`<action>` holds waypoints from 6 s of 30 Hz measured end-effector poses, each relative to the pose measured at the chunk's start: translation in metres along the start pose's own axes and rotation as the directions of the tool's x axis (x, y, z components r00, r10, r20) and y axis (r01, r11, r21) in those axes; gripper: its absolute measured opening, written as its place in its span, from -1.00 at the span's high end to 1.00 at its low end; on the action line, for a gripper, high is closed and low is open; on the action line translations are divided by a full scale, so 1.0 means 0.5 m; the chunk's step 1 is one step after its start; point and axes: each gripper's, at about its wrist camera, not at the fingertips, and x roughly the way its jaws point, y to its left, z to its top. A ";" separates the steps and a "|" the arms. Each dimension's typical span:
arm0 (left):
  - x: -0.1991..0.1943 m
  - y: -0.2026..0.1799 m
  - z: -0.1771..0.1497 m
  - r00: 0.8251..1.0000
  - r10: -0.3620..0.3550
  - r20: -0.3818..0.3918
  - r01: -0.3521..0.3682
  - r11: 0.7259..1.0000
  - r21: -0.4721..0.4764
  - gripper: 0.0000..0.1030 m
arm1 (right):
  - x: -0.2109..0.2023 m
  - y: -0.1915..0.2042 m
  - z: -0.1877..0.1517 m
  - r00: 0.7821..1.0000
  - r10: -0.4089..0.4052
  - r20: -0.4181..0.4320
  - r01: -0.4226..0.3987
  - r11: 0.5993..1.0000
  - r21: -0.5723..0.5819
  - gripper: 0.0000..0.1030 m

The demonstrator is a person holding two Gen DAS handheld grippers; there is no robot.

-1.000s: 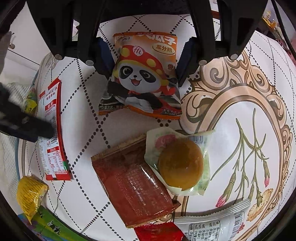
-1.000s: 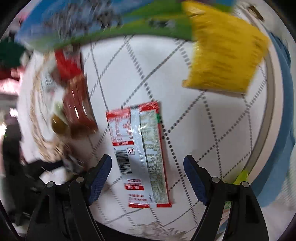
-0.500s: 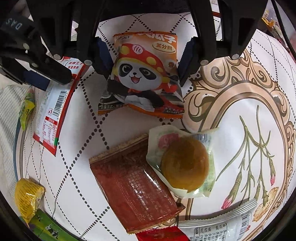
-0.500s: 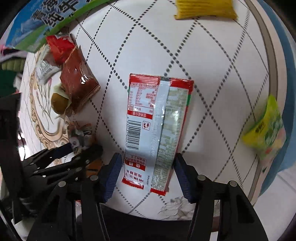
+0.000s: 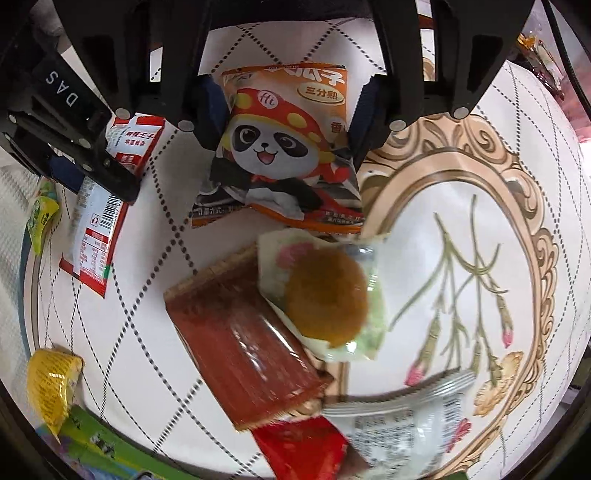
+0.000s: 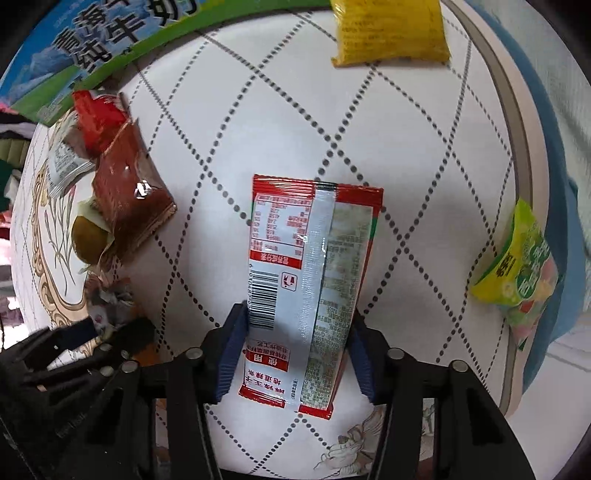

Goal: Organize snacks
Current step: 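Carry both packs into the box and open both tools, then lift both tools out of the box and move back toward the bed, then grasp the white printed snack bag with the left tool while the right tool grasps the brown sausage pack, then carry both packs into the cardboard box and open both tools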

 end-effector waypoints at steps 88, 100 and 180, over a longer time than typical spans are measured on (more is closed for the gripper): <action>-0.358 0.051 0.424 0.957 -0.025 0.289 0.030 1.000 -0.011 -0.83 | -0.267 0.149 0.484 0.976 0.050 0.211 -0.024 0.992 -0.126 -0.92; -0.477 0.033 0.281 0.868 0.004 0.497 0.000 1.000 -0.008 -0.83 | -0.421 0.132 0.356 0.921 0.063 0.386 -0.008 0.990 -0.143 -0.92; -0.102 0.120 0.014 0.996 -0.031 0.079 0.041 0.991 -0.124 0.10 | -0.031 0.117 0.065 0.986 0.166 -0.017 -0.167 0.985 -0.034 -0.09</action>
